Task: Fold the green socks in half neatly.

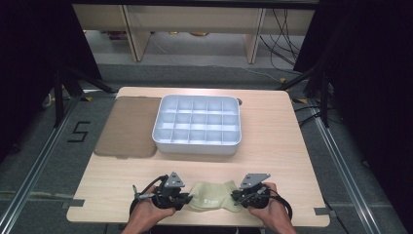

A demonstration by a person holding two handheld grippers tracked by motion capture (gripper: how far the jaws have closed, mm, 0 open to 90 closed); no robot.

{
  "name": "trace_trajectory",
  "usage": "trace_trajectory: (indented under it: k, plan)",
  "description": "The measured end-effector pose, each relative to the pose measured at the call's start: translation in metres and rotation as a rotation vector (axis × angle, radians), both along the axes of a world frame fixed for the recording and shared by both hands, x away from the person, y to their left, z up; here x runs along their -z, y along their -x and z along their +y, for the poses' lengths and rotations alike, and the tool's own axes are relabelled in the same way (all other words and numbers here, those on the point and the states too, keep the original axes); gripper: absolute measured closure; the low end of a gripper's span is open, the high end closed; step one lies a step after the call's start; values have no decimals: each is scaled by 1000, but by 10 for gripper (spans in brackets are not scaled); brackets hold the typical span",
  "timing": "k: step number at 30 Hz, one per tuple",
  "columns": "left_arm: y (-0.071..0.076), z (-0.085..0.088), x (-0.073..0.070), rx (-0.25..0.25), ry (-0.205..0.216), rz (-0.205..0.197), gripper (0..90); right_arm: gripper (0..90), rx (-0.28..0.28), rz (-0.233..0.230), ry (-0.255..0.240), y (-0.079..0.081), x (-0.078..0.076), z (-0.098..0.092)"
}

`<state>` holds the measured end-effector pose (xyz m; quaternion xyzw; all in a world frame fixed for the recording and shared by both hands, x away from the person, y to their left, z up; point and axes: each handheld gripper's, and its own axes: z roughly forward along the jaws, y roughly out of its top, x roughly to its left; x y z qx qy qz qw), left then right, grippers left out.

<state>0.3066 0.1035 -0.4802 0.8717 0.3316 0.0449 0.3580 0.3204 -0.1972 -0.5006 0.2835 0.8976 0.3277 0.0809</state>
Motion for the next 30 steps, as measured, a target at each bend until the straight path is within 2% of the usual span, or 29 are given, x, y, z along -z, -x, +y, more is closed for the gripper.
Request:
trace_trajectory:
  k: [2, 4, 5, 7, 8, 9, 11, 13, 14, 15, 16, 18, 20, 21, 22, 23, 26, 27, 29, 30]
  plan:
    - [1, 5, -3, -16, -3, 7, 819, 836, -10, 6, -5, -2, 0, 7]
    - [0, 10, -6, -8, -13, 1, 819, 836, -26, 17, 1, -2, -1, 15]
    - [1, 12, -6, -24, -2, 10, 818, 836, -36, 16, 8, -3, -1, 17]
    - [1, 17, -9, -23, -10, 0, 817, 835, -42, 2, -1, -4, 0, 25]
    - [2, 18, -9, -34, 8, 12, 815, 835, -50, 10, 7, -5, -1, 27]
    - [3, 21, -12, -21, -2, 0, 813, 836, -68, 2, 5, -6, 0, 29]
    - [3, 24, -12, -14, -15, 6, 812, 835, -66, 10, -1, -6, -1, 34]
    - [4, 25, -12, -27, -6, 11, 813, 835, -73, 11, -5, -7, 0, 39]
    - [4, 25, -12, -30, -6, 22, 813, 836, -84, -13, -1, -9, 1, 40]
    - [4, 26, -12, -26, -16, 16, 814, 835, -78, 14, -4, -8, 0, 42]
    - [4, 27, -12, -34, -21, 11, 814, 836, -96, 8, 5, -9, 0, 43]
    - [3, 27, -13, -28, -17, 15, 815, 835, -70, 25, -12, -7, 1, 46]
    - [3, 27, -14, -26, -13, 14, 815, 834, -91, 15, 3, -9, -1, 46]
    - [3, 27, -15, -29, -12, 11, 814, 832, -84, 23, -11, -9, 0, 47]
    - [3, 27, -15, -32, -11, 10, 814, 832, -99, -2, -7, -11, 0, 46]
    - [3, 26, -16, -32, -7, 7, 815, 831, -87, 14, -7, -10, -2, 47]
    - [3, 25, -18, -25, -11, 9, 815, 831, -83, 6, -30, -12, -5, 50]
    - [3, 25, -19, -29, -10, 10, 815, 831, -85, -7, -20, -15, -7, 50]
    - [2, 25, -19, -19, -14, 11, 815, 831, -83, -7, -32, -19, -7, 54]
    - [2, 24, -19, -22, -13, 9, 815, 831, -106, -14, -31, -23, -6, 56]
